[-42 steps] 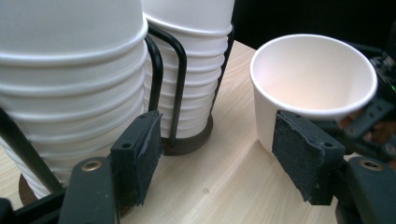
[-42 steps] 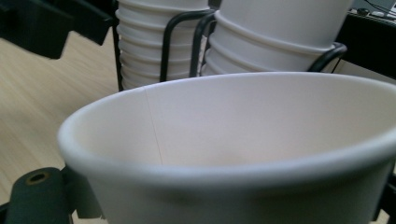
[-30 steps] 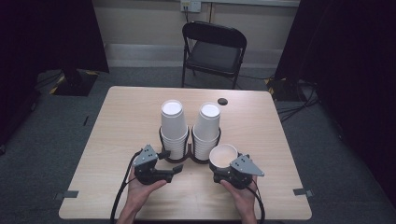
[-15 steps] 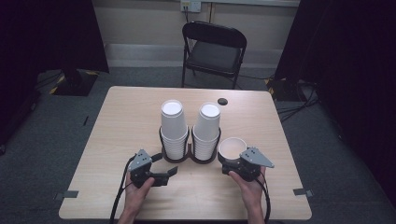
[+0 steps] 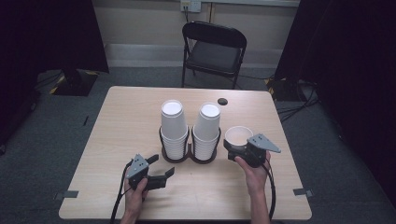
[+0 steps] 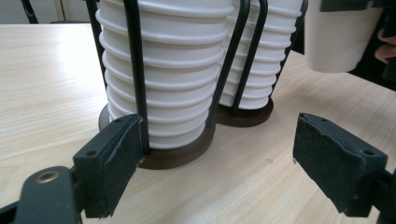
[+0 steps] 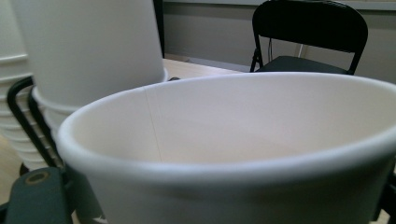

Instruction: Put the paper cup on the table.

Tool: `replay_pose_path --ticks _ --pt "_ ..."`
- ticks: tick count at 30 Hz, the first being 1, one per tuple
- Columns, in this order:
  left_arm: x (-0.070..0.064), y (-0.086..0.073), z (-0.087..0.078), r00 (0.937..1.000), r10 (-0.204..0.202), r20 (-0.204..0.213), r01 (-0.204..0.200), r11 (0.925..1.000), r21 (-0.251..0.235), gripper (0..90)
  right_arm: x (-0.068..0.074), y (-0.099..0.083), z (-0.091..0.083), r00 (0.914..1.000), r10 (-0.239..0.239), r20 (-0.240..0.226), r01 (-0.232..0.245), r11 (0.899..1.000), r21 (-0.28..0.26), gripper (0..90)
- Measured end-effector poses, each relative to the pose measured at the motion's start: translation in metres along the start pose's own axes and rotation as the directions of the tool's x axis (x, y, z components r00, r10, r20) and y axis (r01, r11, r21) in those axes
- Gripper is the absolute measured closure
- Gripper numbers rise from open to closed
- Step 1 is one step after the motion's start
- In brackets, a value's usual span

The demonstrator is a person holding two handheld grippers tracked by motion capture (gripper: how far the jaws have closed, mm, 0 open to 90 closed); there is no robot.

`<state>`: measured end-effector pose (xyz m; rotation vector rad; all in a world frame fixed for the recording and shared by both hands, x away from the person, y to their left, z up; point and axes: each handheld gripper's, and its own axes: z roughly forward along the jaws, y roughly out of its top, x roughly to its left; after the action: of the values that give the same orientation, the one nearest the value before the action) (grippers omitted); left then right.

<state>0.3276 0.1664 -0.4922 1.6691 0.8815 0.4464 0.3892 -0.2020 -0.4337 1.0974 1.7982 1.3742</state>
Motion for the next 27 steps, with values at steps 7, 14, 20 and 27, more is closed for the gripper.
replay_pose_path --ticks 7,14,20,27 --pt "-0.003 -0.004 0.001 0.9998 0.010 -0.020 -0.010 0.9999 -0.004 15.7 -0.012 0.003 0.016 0.9998 0.017 0.012 -0.017 1.000 0.001 11.5" --pt "-0.007 -0.005 0.000 0.9984 0.045 -0.034 -0.046 0.9989 -0.012 15.7 -0.022 0.003 0.031 0.9987 0.044 0.026 -0.044 0.999 -0.008 11.5" --pt "-0.007 -0.006 -0.002 0.9985 0.050 -0.024 -0.051 0.9982 -0.032 15.7 -0.028 0.002 0.046 0.9978 0.055 0.038 -0.054 0.998 -0.027 11.4" --pt "-0.008 -0.006 -0.003 0.9978 0.059 -0.030 -0.060 0.9972 -0.044 15.7 -0.034 -0.010 0.062 0.9969 0.060 0.050 -0.060 0.998 -0.008 11.4"
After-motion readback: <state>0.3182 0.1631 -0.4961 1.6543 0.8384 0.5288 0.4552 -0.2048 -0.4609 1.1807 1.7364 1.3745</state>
